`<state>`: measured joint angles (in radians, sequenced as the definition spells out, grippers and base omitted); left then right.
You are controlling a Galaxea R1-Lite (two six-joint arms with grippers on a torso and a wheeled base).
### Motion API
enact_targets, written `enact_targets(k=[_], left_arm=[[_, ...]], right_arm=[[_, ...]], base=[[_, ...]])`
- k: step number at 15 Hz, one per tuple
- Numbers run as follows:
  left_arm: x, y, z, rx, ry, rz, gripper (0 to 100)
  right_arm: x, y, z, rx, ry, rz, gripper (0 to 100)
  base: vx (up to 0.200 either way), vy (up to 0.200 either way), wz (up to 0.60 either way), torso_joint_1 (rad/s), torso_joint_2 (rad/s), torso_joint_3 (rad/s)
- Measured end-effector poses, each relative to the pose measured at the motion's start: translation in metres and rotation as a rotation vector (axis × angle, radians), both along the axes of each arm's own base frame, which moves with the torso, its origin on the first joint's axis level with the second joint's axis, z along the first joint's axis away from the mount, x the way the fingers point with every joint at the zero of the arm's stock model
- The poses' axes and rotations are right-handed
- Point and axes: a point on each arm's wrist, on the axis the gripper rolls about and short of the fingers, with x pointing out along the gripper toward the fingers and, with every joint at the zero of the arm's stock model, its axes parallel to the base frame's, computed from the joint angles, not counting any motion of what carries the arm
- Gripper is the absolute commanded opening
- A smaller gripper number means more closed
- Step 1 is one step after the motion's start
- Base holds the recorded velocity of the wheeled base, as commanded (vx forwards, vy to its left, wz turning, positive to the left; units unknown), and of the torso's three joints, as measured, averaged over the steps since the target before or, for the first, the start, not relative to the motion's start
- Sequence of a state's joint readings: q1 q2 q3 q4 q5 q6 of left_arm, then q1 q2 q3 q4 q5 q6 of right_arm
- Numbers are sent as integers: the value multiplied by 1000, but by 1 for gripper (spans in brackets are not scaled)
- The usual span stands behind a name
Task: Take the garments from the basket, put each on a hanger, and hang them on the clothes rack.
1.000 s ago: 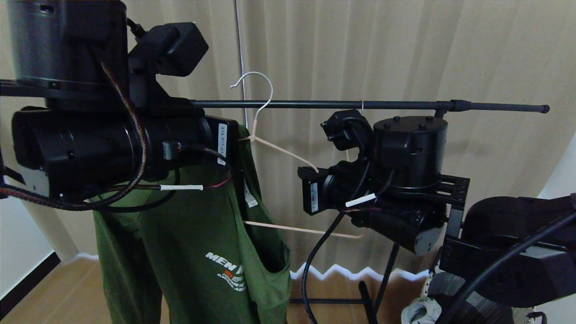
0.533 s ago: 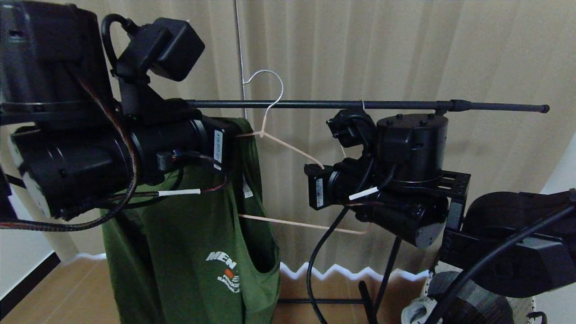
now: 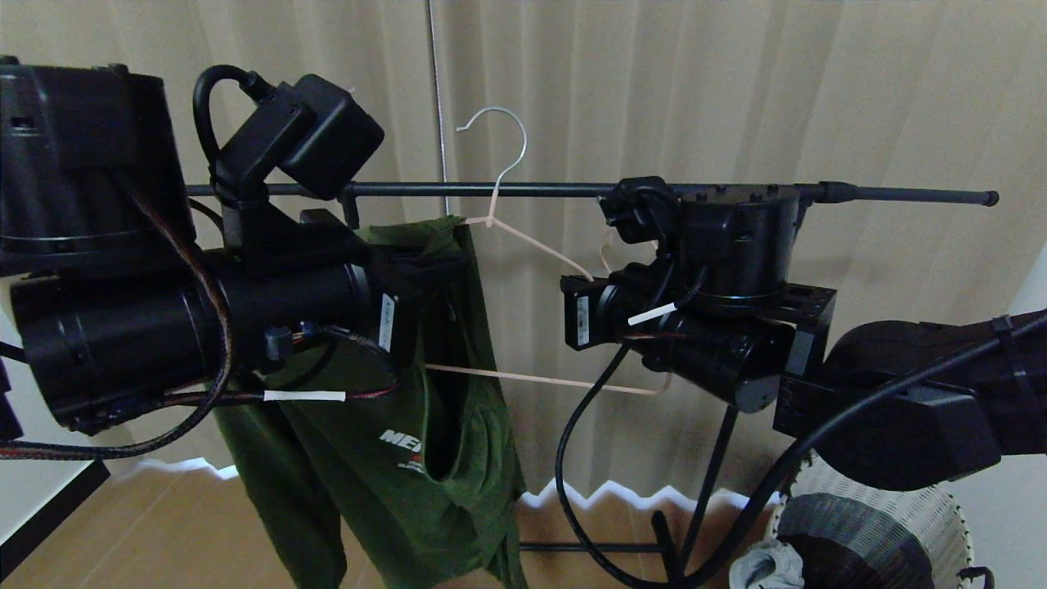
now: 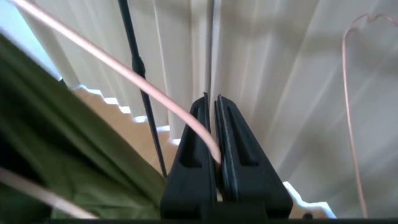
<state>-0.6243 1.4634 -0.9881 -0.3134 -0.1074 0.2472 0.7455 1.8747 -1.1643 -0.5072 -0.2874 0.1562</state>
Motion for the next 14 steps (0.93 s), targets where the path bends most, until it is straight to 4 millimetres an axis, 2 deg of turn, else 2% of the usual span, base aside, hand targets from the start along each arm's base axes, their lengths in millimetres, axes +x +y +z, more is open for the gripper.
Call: enact_targets(k=[4, 5, 10, 14], left_arm=[[5, 6, -5, 10, 14, 33, 0], [5, 7, -7, 10, 19, 38, 100], [3, 10, -8, 13, 9, 34, 100], [0, 12, -5, -59, -95, 24, 100]], right_arm=[[1, 1, 2, 7, -7, 0, 0], [1, 1, 2, 7, -7, 0, 0], [2, 1, 2, 9, -8, -5, 0], [5, -3, 2, 11, -11, -20, 0]], base=[[0, 0, 0, 0, 0, 0], [0, 0, 0, 0, 0, 0], [0, 0, 0, 0, 0, 0], [0, 0, 0, 0, 0, 0]])
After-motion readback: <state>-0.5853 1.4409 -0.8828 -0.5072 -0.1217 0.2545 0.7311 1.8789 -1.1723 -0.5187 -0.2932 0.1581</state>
